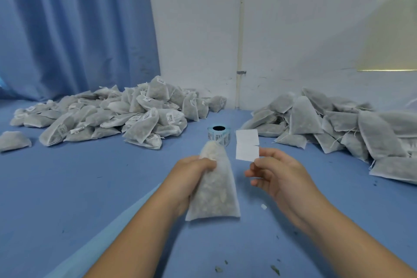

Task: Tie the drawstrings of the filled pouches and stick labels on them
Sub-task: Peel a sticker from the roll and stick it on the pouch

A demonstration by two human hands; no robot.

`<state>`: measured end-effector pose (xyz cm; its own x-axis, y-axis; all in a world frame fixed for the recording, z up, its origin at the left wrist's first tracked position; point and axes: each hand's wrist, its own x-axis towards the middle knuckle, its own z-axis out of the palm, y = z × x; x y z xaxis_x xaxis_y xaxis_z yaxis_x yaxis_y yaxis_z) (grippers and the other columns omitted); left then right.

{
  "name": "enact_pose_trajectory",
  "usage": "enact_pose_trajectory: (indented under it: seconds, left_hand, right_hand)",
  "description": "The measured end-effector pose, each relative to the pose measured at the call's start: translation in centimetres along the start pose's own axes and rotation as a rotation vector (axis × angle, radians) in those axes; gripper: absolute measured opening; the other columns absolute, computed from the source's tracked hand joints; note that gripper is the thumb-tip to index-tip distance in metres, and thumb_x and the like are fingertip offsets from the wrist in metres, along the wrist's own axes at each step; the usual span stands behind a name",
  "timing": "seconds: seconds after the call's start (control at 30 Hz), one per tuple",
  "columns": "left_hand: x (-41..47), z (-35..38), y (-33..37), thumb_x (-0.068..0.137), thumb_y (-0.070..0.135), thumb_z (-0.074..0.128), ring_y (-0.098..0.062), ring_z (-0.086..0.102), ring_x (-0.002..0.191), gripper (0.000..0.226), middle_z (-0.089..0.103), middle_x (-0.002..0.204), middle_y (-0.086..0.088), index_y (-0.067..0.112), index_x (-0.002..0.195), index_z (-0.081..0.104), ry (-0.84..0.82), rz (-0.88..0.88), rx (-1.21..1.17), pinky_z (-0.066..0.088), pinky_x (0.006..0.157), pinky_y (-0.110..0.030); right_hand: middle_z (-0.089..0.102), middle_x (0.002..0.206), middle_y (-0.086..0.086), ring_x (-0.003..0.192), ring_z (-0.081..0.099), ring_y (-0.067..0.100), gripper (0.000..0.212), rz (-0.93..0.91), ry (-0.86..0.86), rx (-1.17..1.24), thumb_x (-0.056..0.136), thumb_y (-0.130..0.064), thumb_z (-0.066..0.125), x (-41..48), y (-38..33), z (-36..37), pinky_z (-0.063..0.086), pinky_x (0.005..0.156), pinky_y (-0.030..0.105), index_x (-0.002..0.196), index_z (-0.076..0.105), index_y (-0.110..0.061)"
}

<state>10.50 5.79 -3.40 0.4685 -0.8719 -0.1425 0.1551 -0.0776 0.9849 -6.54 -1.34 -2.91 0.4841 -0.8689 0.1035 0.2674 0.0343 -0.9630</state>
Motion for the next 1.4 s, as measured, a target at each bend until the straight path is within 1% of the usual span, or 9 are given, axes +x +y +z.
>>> enact_pose_trajectory:
  seconds: [0.13,0.3,0.47,0.53,0.87,1.03,1.17,1.27,1.4]
  left_hand:
    - [0.2,-1.6,0.8,0.087,0.013,0.064,-0.025,0.068,0.062,0.006,0.071,0.072,-0.011,0.008,0.089,0.068,0.054,-0.049,-0.105,0.057,0.063,-0.033]
    - [0.8,-4.4,1.7,0.088,0.015,0.061,-0.022,0.068,0.050,0.010,0.071,0.064,-0.007,0.008,0.095,0.065,0.171,-0.081,-0.269,0.053,0.042,-0.028]
    - [2.5,-6.5,1.4,0.088,0.014,0.054,-0.029,0.065,0.099,0.043,0.067,0.124,-0.015,0.003,0.128,0.059,0.172,-0.181,-0.416,0.052,0.078,-0.035]
    - [3.2,-6.7,1.3,0.088,0.013,0.051,-0.030,0.062,0.103,0.047,0.062,0.132,-0.018,0.001,0.133,0.056,0.147,-0.193,-0.453,0.050,0.082,-0.035]
    - [5.2,-6.3,0.8,0.077,0.008,0.049,-0.029,0.058,0.103,0.028,0.059,0.109,-0.019,-0.002,0.101,0.060,-0.044,-0.203,-0.623,0.055,0.073,-0.031]
    - [5.5,-5.9,0.6,0.080,0.008,0.048,-0.029,0.066,0.079,0.025,0.065,0.101,-0.020,-0.004,0.095,0.063,-0.071,-0.220,-0.623,0.059,0.069,-0.034]
    - [5.5,-5.9,0.5,0.072,0.006,0.050,-0.029,0.065,0.086,0.037,0.063,0.108,-0.020,-0.003,0.106,0.061,-0.086,-0.219,-0.668,0.055,0.080,-0.035]
    - [5.4,-6.1,0.5,0.086,0.008,0.045,-0.031,0.066,0.093,0.033,0.063,0.120,-0.023,-0.005,0.113,0.059,-0.096,-0.226,-0.711,0.059,0.066,-0.034]
    - [5.2,-6.2,0.7,0.086,0.009,0.046,-0.028,0.070,0.061,0.030,0.063,0.122,-0.027,-0.010,0.103,0.062,-0.128,-0.247,-0.782,0.059,0.049,-0.031]
  right_hand:
    - [0.067,0.070,0.003,0.063,0.064,0.016,0.014,0.093,0.033,-0.157,0.087,0.001,0.057,0.4,1.3,-0.3,0.050,0.057,0.028,0.097,0.064,-0.005]
    - [0.071,0.076,0.010,0.064,0.063,0.022,0.020,0.169,0.037,-0.355,0.083,-0.004,0.056,1.0,2.2,0.1,0.050,0.067,0.040,0.099,0.064,-0.012]
    - [0.069,0.087,0.009,0.066,0.063,0.018,0.025,0.137,0.044,-0.457,0.078,-0.003,0.056,3.0,2.6,2.3,0.057,0.073,0.038,0.099,0.061,-0.016]
    - [0.067,0.090,0.007,0.070,0.064,0.019,0.026,0.121,0.062,-0.537,0.077,-0.006,0.058,4.5,2.6,3.1,0.057,0.079,0.041,0.099,0.058,-0.019]
    - [0.061,0.106,0.010,0.088,0.055,0.023,0.033,-0.086,0.003,-1.183,0.084,-0.010,0.057,9.9,3.4,6.9,0.036,0.058,0.027,0.115,0.046,-0.013]
    - [0.058,0.111,0.007,0.091,0.049,0.020,0.044,-0.113,-0.052,-1.251,0.083,-0.008,0.055,9.8,4.2,8.0,0.036,0.069,0.028,0.126,0.044,-0.013]
    - [0.058,0.113,0.005,0.099,0.052,0.021,0.049,-0.111,-0.097,-1.218,0.082,-0.007,0.057,9.8,4.5,8.4,0.035,0.072,0.025,0.129,0.044,-0.014]
    - [0.058,0.114,0.004,0.103,0.053,0.021,0.049,-0.100,-0.120,-1.191,0.082,-0.007,0.057,9.9,4.8,8.5,0.037,0.071,0.025,0.128,0.045,-0.015]
    - [0.059,0.109,0.002,0.095,0.052,0.018,0.046,-0.092,-0.151,-1.145,0.082,-0.008,0.057,10.1,5.1,8.6,0.036,0.063,0.023,0.125,0.046,-0.017]
